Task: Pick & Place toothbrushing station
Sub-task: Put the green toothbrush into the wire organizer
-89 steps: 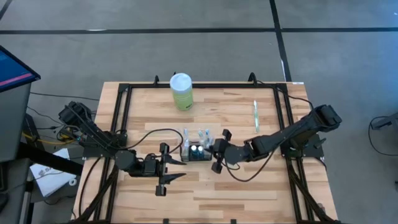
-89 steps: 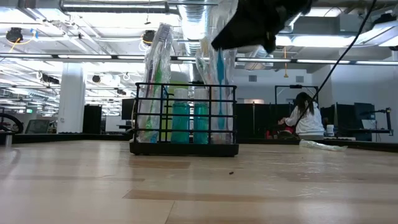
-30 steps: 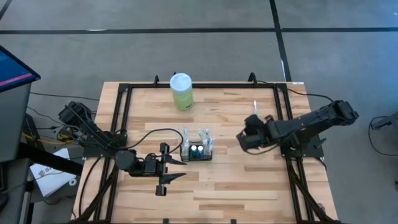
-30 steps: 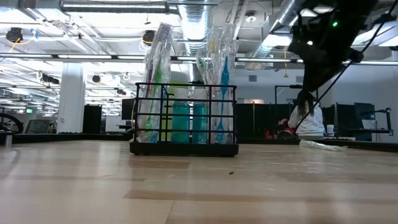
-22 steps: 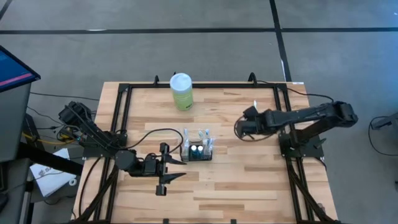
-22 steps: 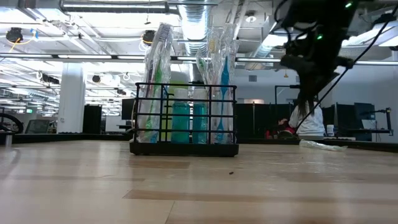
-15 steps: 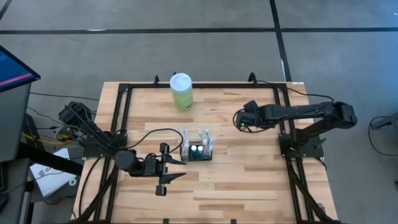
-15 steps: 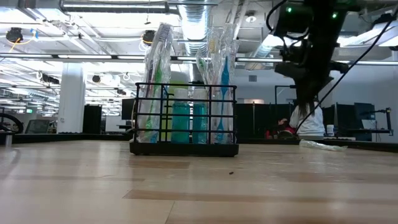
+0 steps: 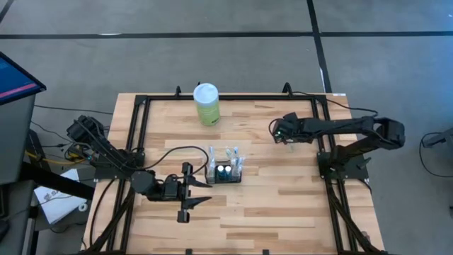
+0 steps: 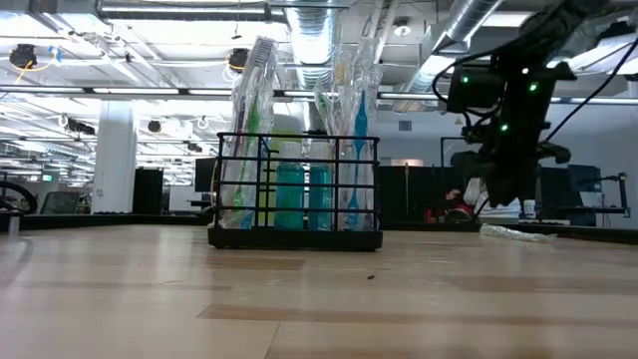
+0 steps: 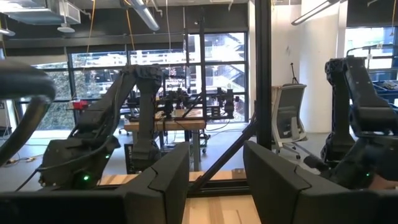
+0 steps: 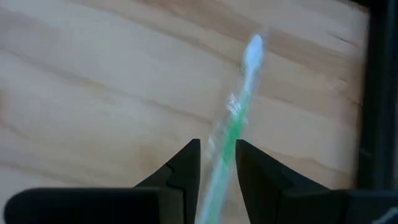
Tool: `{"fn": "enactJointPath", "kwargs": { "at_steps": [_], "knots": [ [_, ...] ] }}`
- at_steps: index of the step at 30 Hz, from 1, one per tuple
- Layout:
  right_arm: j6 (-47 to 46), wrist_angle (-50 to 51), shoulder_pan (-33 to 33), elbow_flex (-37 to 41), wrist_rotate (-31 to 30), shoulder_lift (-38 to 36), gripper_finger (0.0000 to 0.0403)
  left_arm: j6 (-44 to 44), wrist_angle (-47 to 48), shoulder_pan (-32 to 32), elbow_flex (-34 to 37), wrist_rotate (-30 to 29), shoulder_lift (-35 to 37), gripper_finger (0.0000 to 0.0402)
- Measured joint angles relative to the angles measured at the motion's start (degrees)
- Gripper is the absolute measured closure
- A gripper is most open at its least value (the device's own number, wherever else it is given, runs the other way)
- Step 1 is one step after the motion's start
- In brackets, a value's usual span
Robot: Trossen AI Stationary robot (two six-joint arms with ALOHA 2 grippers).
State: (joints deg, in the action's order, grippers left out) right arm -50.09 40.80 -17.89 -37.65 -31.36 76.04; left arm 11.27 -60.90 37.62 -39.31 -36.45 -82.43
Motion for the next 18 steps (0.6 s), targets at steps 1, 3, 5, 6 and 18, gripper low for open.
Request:
{"fn": "enactJointPath", "kwargs": {
  "at_steps": [1, 3, 5, 6, 18],
  "knots": [
    [0.6, -2.5, -0.8, 0.6, 0.1, 0.1, 0.031, 0.0, 0.0, -0.1, 0.0, 0.0, 0.0, 0.0258],
    [1.9, -6.1, -2.6, 1.9, 0.7, 0.1, 0.031, -0.2, 0.0, -0.2, 0.0, 0.0, 0.0, 0.0258],
    [2.5, -7.6, -4.3, 2.4, 1.3, 0.1, 0.031, -1.1, 0.0, -0.1, 0.0, 0.0, 0.0, 0.0258],
    [2.5, -7.7, -5.0, 2.4, 1.1, 0.1, 0.031, -1.3, 0.0, -0.1, 0.0, 0.0, 0.0, 0.0258],
    [1.2, -7.8, -10.3, 2.6, 0.7, 0.1, 0.031, -1.3, 0.0, 0.0, 0.0, 0.2, 0.0, 0.0257]
  ]
}}
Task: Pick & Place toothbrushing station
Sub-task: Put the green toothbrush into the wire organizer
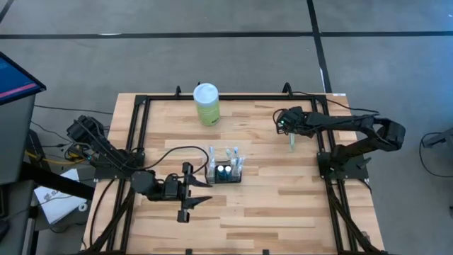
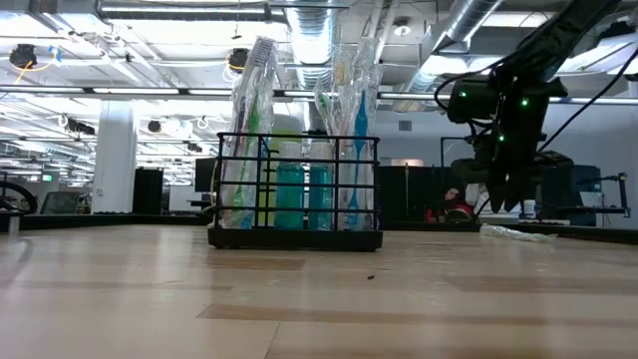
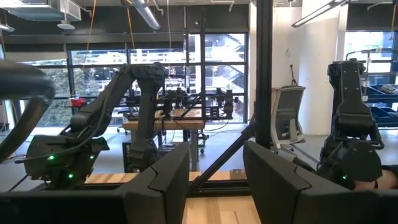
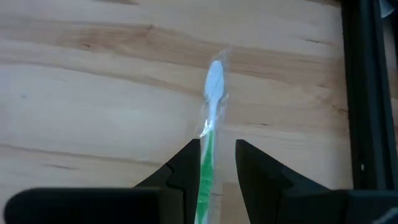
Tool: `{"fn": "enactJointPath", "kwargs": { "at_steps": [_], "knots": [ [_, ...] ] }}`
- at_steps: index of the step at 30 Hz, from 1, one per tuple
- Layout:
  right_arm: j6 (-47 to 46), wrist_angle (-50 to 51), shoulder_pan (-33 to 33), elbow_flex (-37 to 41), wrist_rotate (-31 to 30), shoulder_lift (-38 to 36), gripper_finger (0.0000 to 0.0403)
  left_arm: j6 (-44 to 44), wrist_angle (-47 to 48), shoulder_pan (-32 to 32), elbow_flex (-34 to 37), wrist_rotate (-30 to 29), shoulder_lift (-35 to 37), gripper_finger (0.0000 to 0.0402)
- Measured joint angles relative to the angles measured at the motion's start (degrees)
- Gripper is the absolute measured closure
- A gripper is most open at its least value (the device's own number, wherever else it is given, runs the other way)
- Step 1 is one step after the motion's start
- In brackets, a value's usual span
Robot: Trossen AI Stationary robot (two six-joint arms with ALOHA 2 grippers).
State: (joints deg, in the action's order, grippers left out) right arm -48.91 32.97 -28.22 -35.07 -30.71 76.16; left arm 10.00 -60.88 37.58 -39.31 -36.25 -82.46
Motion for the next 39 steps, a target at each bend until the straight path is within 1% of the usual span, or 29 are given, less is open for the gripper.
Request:
{"fn": "enactJointPath", "kwargs": {
  "at_steps": [6, 11, 15, 23, 28, 31, 34, 35, 39],
  "knots": [
    [-3.0, -1.3, 0.6, 0.7, 0.9, 1.3, 0.031, 0.0, 0.0, 0.0, 0.0, 0.0, 0.0, 0.0258],
    [-0.6, -1.8, 0.5, 1.2, 0.1, 4.5, 0.031, -0.4, 0.0, 0.0, 0.0, 0.4, 0.0, 0.0257],
    [-2.5, -4.1, 0.6, 1.1, 0.2, 5.7, 0.031, -0.4, 0.0, -0.1, 0.0, 0.6, 0.0, 0.0259],
    [-3.6, -3.6, 0.0, 1.2, 0.8, 9.3, 0.031, -0.4, 0.0, 0.0, 0.0, 0.7, 0.0, 0.0261],
    [-1.4, -6.8, 0.3, 0.9, 0.3, 12.9, 0.0312, -0.4, 0.0, 0.1, 0.0, 0.8, 0.0, 0.0261],
    [-1.2, -8.3, 0.5, 0.9, -0.1, 13.7, 0.0332, -0.4, 0.0, 0.0, 0.0, 0.8, 0.0, 0.0261],
    [-1.1, -8.1, 0.9, 0.9, 0.5, 13.4, 0.0378, -0.4, 0.0, -0.1, 0.0, 0.9, 0.0, 0.0261],
    [-0.8, -7.9, 0.9, 0.9, 0.8, 13.2, 0.0386, -0.4, 0.0, -0.1, 0.0, 0.9, 0.0, 0.0261],
    [-0.1, -7.3, 0.7, 1.0, 2.0, 13.0, 0.0389, -0.4, 0.0, -0.1, 0.0, 0.9, 0.0, 0.0261]
  ]
}}
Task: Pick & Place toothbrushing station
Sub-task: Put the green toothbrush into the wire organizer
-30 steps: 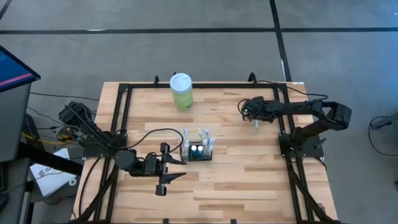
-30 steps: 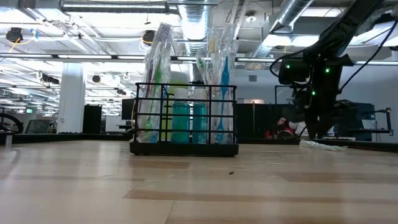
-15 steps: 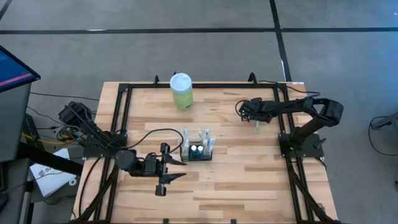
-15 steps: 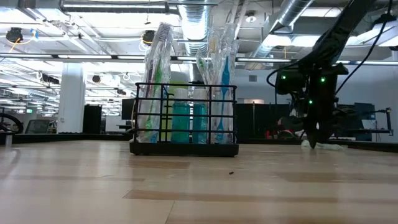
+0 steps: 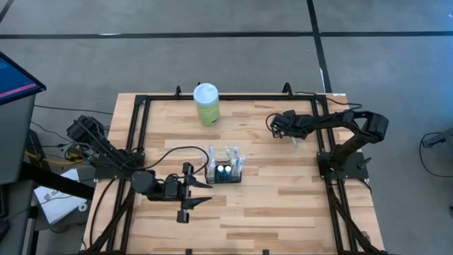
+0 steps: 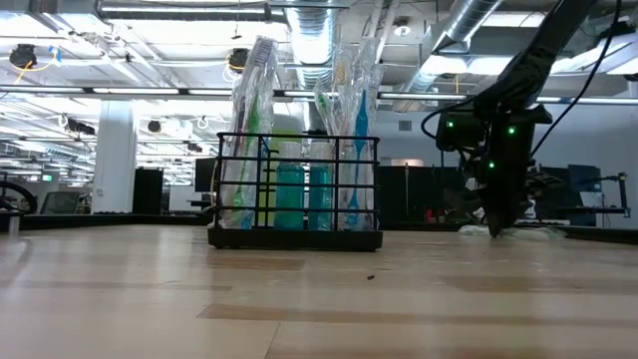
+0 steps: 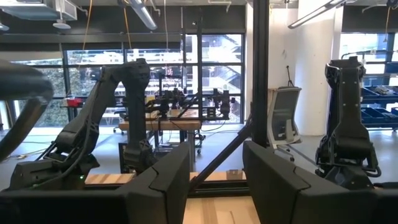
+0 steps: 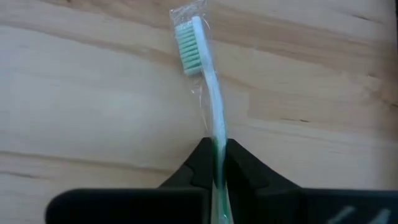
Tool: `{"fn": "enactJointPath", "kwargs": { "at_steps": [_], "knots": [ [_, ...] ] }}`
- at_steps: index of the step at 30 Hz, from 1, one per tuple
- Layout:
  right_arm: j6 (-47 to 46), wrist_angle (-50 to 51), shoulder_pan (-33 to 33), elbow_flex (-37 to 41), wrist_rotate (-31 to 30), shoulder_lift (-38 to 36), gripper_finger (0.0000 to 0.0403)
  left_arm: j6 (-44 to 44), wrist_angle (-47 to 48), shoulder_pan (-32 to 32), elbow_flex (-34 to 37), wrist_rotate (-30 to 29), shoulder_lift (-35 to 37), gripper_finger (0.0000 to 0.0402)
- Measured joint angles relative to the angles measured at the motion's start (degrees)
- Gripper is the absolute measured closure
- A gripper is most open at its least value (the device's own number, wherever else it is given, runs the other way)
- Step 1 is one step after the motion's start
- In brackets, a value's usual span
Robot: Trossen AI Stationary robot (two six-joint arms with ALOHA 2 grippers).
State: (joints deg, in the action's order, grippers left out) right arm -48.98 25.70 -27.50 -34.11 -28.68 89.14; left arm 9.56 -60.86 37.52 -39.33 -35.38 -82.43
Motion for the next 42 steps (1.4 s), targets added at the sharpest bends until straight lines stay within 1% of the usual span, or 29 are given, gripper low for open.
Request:
{"fn": "enactJointPath", "kwargs": {
  "at_steps": [5, 8, 16, 23, 28, 32, 42],
  "knots": [
    [0.8, 0.5, 1.9, 0.3, -0.5, -2.1, 0.0392, 0.0, 0.0, 0.0, 0.0, 0.0, 0.0, 0.0261],
    [1.0, 1.1, 3.1, 0.4, 1.2, -4.7, 0.0392, 0.0, 0.0, 0.0, 0.0, 0.0, 0.0, 0.0261],
    [1.6, 0.2, 9.4, 0.4, -1.8, -15.8, 0.0392, 0.0, 0.0, 0.0, 0.0, 0.0, 0.0, 0.0261],
    [2.9, -4.0, 16.5, 0.3, -4.4, -26.5, 0.0392, 0.0, 0.0, 0.0, 0.0, 0.0, 0.0, 0.0261],
    [6.0, -9.3, 21.7, 0.3, -4.7, -31.4, 0.0392, 0.0, 0.0, -0.2, 0.0, -0.1, 0.0, 0.0261],
    [8.3, -13.6, 25.5, 0.2, -5.9, -33.3, 0.0392, -1.3, 0.0, -0.8, 0.0, -0.1, 0.0, 0.0261],
    [20.6, -34.4, 35.6, 0.2, -5.8, -33.9, 0.0392, -3.0, 0.0, -3.5, 0.0, 0.6, 0.0, 0.0261]
  ]
}}
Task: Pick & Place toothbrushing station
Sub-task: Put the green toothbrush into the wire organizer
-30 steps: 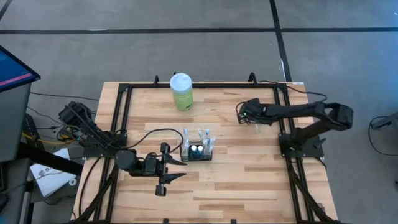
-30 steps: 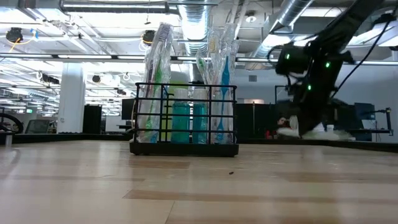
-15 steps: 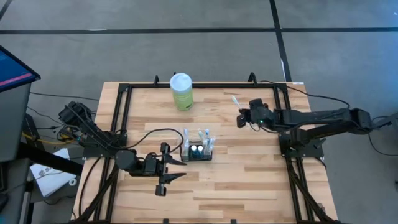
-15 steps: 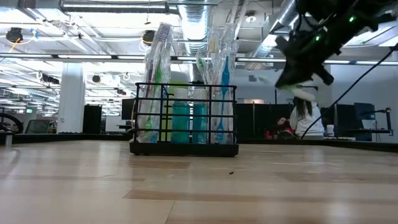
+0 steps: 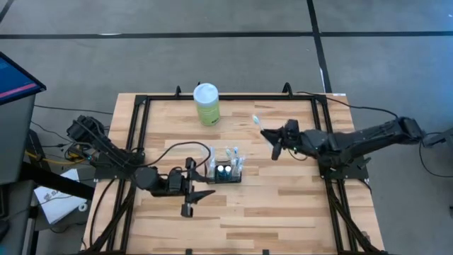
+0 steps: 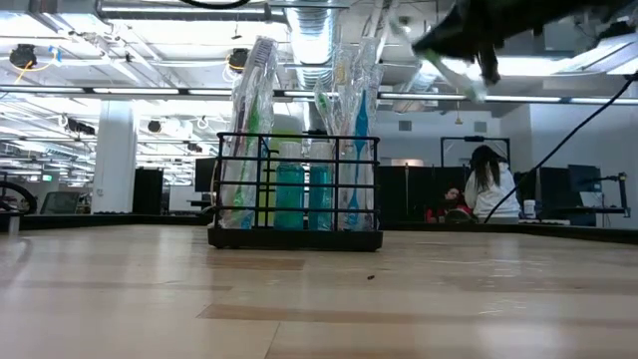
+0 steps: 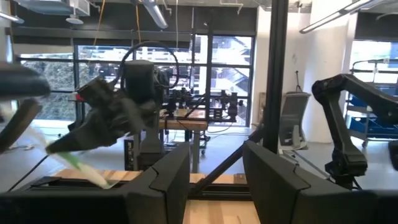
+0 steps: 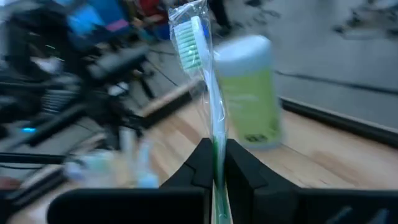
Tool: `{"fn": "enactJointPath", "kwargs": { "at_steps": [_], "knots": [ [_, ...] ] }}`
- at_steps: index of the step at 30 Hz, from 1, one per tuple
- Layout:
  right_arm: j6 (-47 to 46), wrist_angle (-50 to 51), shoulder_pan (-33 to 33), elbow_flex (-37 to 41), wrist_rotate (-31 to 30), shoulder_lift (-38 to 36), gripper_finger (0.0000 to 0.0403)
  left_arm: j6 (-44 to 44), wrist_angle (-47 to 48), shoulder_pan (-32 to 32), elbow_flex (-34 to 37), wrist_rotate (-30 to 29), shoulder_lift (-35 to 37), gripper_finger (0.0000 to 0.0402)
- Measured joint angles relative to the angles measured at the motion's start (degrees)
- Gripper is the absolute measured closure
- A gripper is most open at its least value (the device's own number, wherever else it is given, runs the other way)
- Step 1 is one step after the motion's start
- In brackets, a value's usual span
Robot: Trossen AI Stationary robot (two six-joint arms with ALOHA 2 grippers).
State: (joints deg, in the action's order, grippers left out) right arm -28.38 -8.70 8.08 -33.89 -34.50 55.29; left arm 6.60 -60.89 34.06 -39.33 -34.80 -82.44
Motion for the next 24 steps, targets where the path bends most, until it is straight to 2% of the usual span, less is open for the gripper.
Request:
{"fn": "enactJointPath", "kwargs": {
  "at_steps": [6, 13, 17, 24],
  "knots": [
    [6.2, -9.9, 6.0, 0.0, 0.1, 0.4, 0.0392, -2.6, -0.1, -2.5, 0.0, 4.6, 0.0, 0.0261],
    [13.7, -21.8, 11.5, -0.1, 0.5, 3.7, 0.0392, -4.1, -1.0, -6.8, 0.0, 6.3, 0.0, 0.0261],
    [16.1, -27.3, 12.6, -0.1, 2.1, 7.1, 0.0392, -7.7, -2.0, -10.6, 0.0, 12.7, 0.0, 0.0261],
    [18.4, -37.4, 13.2, -0.6, 6.6, 13.0, 0.0392, -10.4, -2.8, -16.1, 0.0, 18.6, 0.0, 0.0261]
  ]
}}
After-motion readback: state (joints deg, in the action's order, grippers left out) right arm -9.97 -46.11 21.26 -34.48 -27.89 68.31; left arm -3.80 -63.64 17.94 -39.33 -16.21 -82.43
